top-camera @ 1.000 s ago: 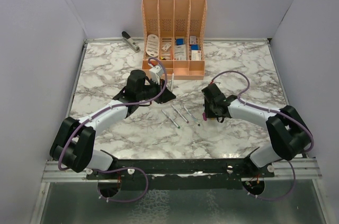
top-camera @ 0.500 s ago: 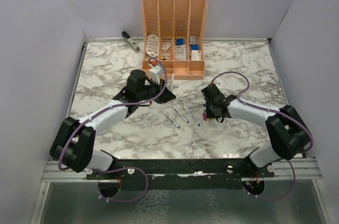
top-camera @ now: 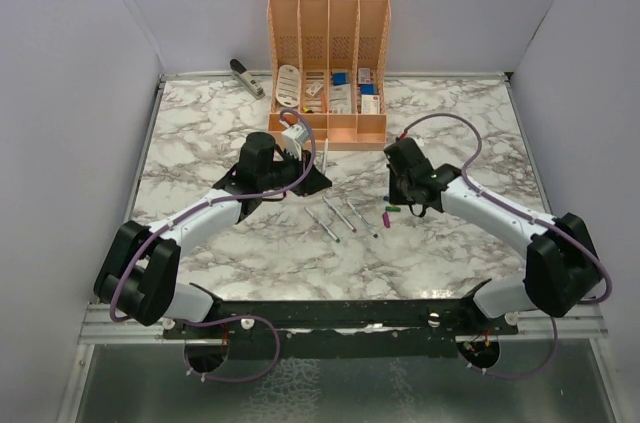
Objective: Insert the pens into the pen caps
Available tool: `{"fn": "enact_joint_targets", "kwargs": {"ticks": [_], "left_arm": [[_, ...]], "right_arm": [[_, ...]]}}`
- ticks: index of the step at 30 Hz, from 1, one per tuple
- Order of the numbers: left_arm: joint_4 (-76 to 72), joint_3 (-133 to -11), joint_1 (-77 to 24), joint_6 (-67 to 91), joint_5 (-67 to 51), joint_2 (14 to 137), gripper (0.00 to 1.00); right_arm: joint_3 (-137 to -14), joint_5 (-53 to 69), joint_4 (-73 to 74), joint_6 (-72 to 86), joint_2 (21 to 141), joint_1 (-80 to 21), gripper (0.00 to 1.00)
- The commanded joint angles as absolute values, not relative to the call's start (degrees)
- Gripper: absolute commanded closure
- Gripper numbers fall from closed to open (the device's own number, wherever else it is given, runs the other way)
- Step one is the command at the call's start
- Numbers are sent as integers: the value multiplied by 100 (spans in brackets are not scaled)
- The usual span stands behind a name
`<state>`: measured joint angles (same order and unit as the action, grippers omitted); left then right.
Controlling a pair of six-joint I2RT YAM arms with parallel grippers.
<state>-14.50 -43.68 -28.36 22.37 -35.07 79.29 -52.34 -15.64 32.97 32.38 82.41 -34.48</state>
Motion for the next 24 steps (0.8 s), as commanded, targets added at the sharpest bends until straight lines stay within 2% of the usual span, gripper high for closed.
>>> {"fn": "enact_joint_targets", "kwargs": {"ticks": [1, 11, 24], "left_arm": [[-1673, -4330, -2839, 2275, -3695, 7753, 100], [-1917, -4348, -2893, 2308, -4186, 7588, 100], [-2285, -4606, -3395, 2376, -4723, 7815, 100]], "right_arm": [[-5738, -1817, 2669, 3076, 7602, -3428, 99], [-4826, -937, -1261, 2907, 6511, -3428, 99], [-4813, -20, -2383, 3249, 6706, -3428, 99]]}}
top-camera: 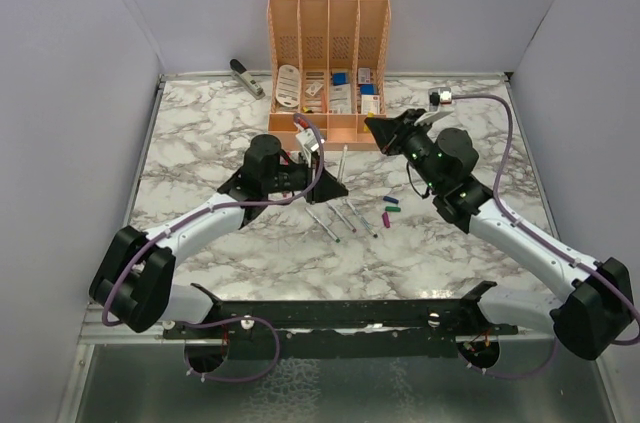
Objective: Insert the pens into the pen caps
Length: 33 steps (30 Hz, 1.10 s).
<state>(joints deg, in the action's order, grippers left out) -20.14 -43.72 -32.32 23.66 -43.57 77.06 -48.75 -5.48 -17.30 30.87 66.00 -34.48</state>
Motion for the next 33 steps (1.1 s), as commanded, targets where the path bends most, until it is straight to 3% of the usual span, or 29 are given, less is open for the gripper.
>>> {"fn": "enact_joint_targets", "kwargs": {"ticks": [1, 33], "left_arm": [[-2285, -4625, -3421, 2374, -4717, 7844, 100], [-2307, -4826, -3515, 2395, -4401, 8012, 100]], "right_arm": [[-4818, 49, -2420, 3266, 6735, -3428, 99], [-4463, 615, -2787, 3255, 6503, -3434, 99]]}}
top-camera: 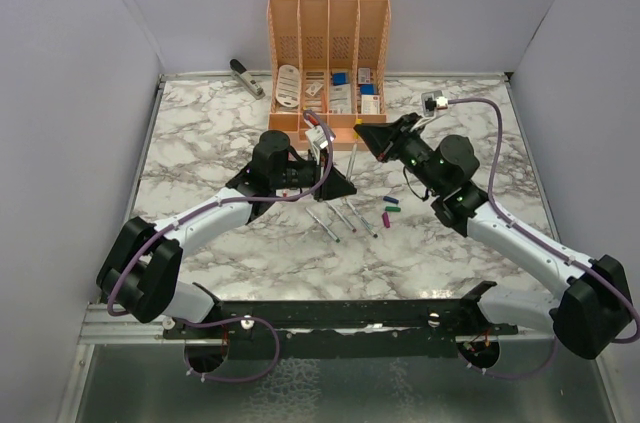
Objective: Insert the pens into the pen caps
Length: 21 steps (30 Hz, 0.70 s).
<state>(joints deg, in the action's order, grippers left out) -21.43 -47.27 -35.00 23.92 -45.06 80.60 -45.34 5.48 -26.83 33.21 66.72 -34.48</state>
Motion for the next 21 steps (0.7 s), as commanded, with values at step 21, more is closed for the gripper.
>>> {"fn": "enact_joint_targets", "kwargs": {"ticks": [21], "left_arm": [[-2303, -4959, -3516, 2359, -4364, 8061, 100]], "right_arm": [[-4464, 586, -2678, 3080, 6621, -3435, 99]]}}
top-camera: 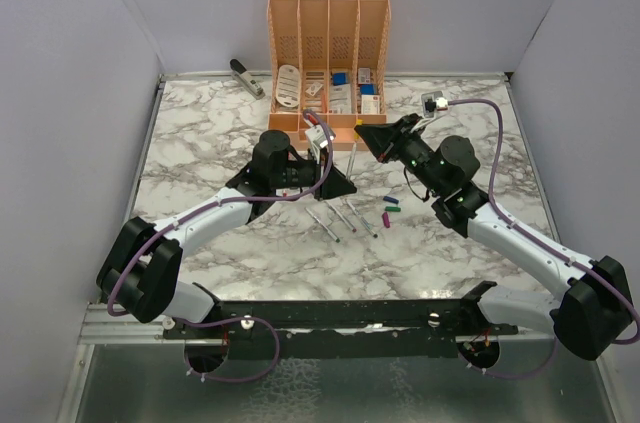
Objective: Insert the pens into the pen caps
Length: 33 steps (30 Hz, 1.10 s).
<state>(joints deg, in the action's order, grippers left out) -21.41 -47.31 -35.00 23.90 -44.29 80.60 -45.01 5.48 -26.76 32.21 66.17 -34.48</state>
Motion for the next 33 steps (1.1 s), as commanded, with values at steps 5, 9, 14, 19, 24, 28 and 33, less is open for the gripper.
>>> {"fn": "enact_joint_targets", "kwargs": {"ticks": [5, 9, 14, 19, 24, 28, 33], "left_arm": [[-2303, -4989, -3516, 2347, -4334, 8107, 100], [-2311, -5028, -3509, 2325, -4321, 8143, 100], [-2312, -5059, -3512, 2309, -4239, 8161, 100], [-2312, -5043, -3507, 2296, -4159, 8146, 100], [-2311, -5024, -3507, 2294, -4092, 8102, 100], [-2312, -5055, -3507, 2318, -4078, 8072, 100], [-2329, -5118, -3507, 2335, -4058, 8049, 100]], "right_arm": [[-4499, 611, -2630, 3076, 6679, -3425, 99], [-4517, 641, -2598, 3076, 6716, -3434, 99], [-4525, 670, -2513, 3068, 6707, -3432, 99], [-4520, 681, -2388, 3026, 6652, -3429, 99], [-4491, 666, -2272, 2988, 6583, -3430, 99], [-4435, 758, -2236, 3026, 6607, -3429, 99], [-4347, 911, -2199, 3116, 6709, -3437, 99]]}}
